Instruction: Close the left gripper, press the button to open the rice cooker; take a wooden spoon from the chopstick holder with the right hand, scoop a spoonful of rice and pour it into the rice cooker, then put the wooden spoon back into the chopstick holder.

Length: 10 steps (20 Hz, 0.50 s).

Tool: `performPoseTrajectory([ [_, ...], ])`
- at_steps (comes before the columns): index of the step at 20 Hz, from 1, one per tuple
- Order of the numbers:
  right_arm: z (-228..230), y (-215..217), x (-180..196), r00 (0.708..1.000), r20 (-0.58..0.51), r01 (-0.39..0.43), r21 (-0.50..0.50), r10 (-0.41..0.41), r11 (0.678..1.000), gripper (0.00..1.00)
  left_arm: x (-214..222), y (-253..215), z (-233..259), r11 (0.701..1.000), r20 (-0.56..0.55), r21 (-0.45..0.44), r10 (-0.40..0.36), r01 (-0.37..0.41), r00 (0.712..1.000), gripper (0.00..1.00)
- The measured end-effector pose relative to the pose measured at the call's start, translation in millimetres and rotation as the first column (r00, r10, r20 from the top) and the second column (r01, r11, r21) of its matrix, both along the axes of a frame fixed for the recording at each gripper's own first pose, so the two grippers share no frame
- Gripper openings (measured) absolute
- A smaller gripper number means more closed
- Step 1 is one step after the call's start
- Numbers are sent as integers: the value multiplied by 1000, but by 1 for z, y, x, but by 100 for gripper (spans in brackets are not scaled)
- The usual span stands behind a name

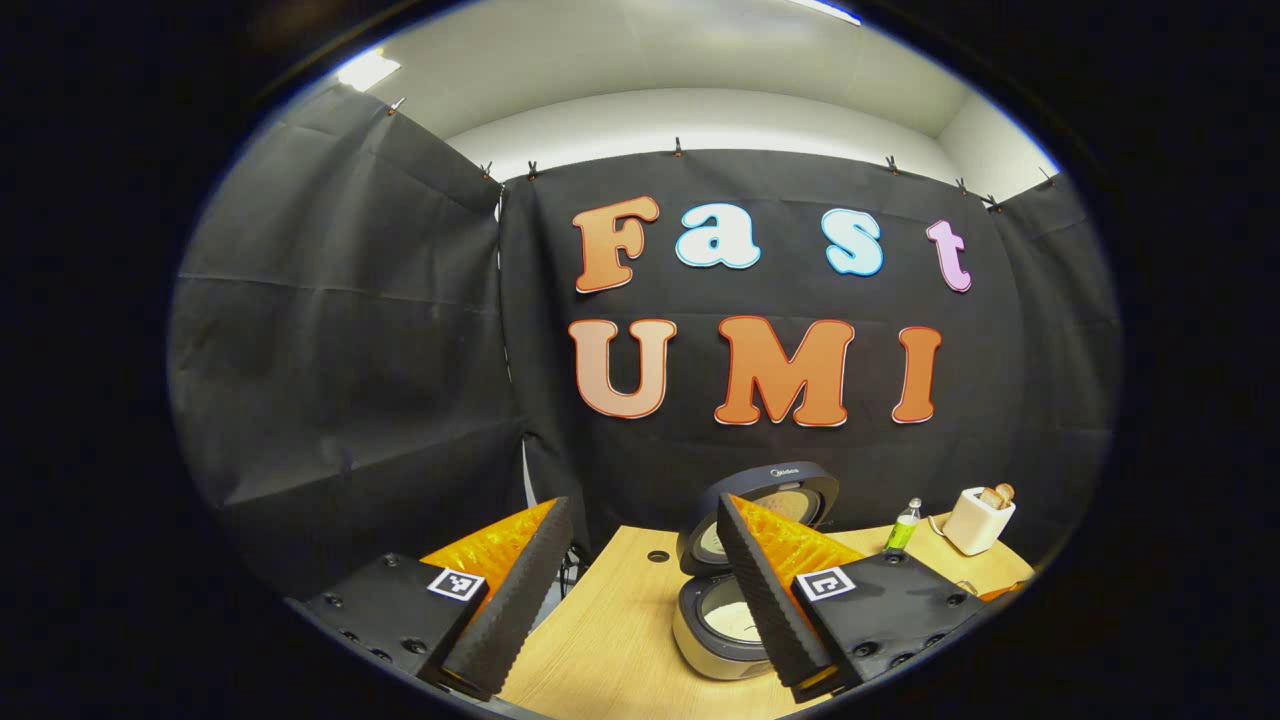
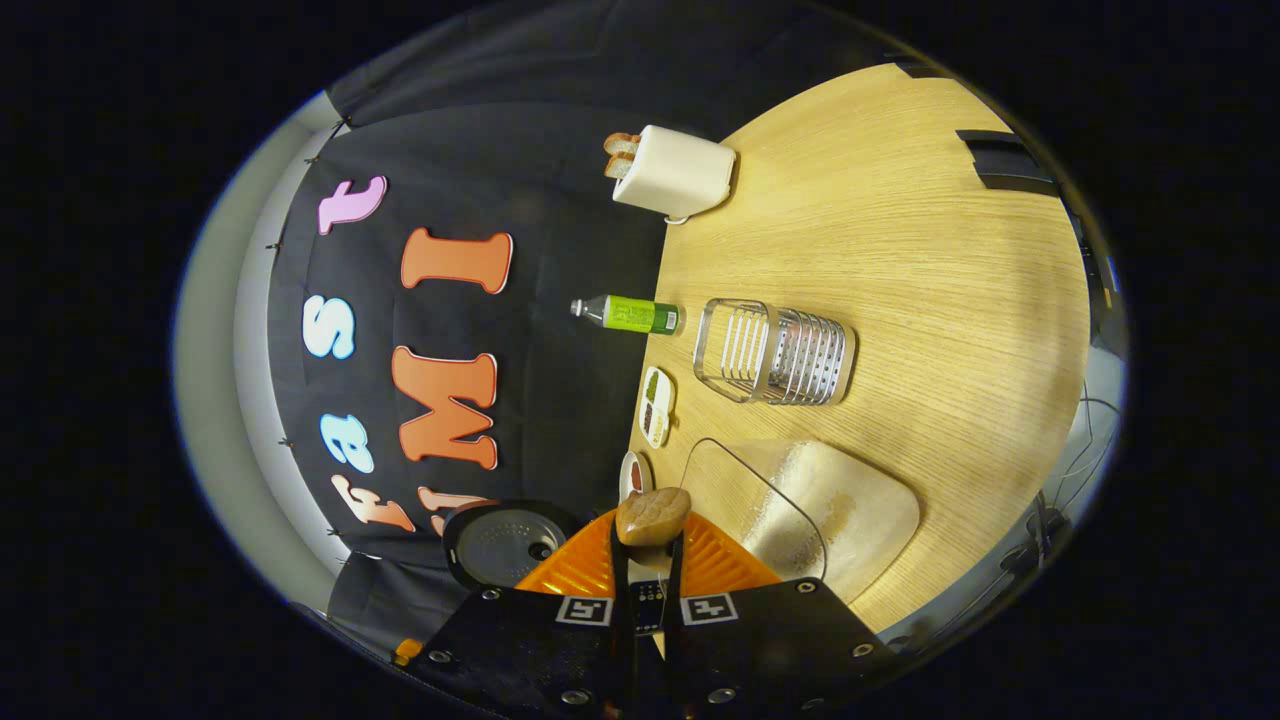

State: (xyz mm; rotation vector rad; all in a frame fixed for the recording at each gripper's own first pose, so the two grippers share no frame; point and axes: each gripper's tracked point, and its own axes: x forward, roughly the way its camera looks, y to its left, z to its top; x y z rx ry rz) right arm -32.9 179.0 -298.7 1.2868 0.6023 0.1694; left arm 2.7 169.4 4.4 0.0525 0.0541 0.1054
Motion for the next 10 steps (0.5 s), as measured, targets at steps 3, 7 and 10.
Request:
performPoseTrajectory([
  [3, 21, -3, 3, 1000, 10, 10, 32, -10, 999, 11, -2, -5, 0, 1000, 1, 4, -8, 8, 1000, 98],
  [7, 49, -3, 9, 1000, 19, 11, 50, -12, 999, 11, -4, -11, -6, 1000, -4, 14, -15, 15, 1000, 98],
  [10, 73, 0, 14, 999, 33, 6, 79, -9, 997, 11, -4, -11, -8, 1000, -6, -3, -14, 14, 1000, 98],
])
